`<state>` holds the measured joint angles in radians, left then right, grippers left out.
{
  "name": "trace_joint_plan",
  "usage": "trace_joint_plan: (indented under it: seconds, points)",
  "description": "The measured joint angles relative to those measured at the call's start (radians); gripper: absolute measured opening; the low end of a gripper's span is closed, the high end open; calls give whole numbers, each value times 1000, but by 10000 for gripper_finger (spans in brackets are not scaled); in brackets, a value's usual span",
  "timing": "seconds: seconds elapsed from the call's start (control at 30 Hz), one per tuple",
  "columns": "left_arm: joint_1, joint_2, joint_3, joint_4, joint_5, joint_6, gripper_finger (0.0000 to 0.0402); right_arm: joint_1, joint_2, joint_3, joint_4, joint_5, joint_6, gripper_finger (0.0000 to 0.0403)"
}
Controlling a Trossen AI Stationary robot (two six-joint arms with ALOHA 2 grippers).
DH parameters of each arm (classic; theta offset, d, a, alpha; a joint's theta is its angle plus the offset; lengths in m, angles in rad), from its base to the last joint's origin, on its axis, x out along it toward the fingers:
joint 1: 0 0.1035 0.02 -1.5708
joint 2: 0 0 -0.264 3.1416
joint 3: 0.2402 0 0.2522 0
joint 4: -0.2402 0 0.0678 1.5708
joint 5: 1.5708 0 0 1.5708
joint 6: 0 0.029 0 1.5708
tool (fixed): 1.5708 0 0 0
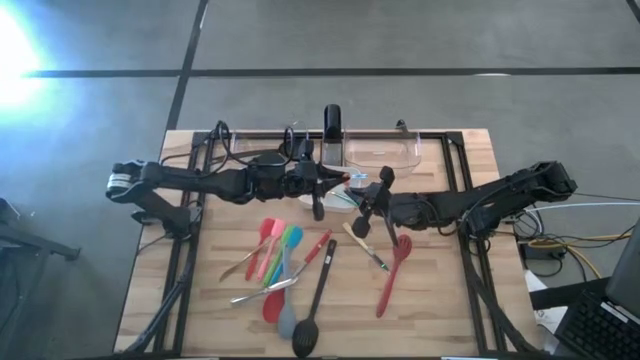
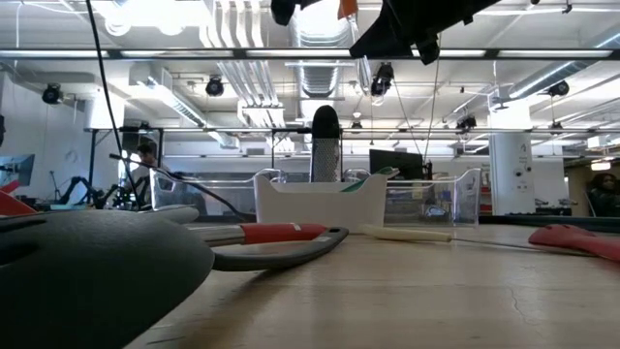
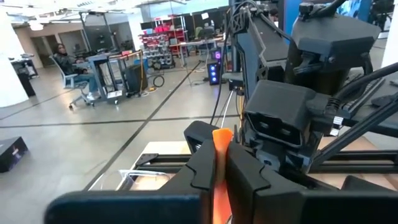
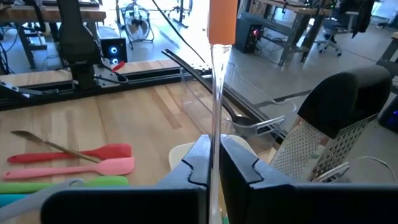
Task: Pick & Place Kitchen Items
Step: Put the orange spatula into the right transparent bin
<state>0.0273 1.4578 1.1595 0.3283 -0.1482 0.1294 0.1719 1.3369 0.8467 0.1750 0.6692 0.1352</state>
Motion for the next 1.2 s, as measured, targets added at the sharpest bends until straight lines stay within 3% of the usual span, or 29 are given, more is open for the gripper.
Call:
trace_joint_plan:
  seconds: [0.2, 0.37, 0.47, 0.57, 0.77, 1.0, 1.2]
  points:
    - [0, -5, 0, -34, -29, -8, 155, 0, -34, 0, -60, 36, -11, 10]
    - [-1, -7, -1, -94, -234, -99, 257, -4, -132, 1, -180, 144, -32, 9]
    - [1, -19, -1, -190, -329, -103, 295, -34, -212, 0, -324, 201, -33, 9]
    - [0, -20, -1, -238, -345, -107, 311, -113, -287, 1, -444, 179, -29, 9]
    - [0, -19, -2, -289, -348, -125, 315, -356, -316, 130, -802, -14, 65, 8]
    - [3, -19, -2, -297, -352, -165, 311, -575, -142, 378, -1093, -254, -40, 8]
    - [3, -18, -2, -349, -352, -177, 310, -710, 64, 581, -1289, -345, -134, 8]
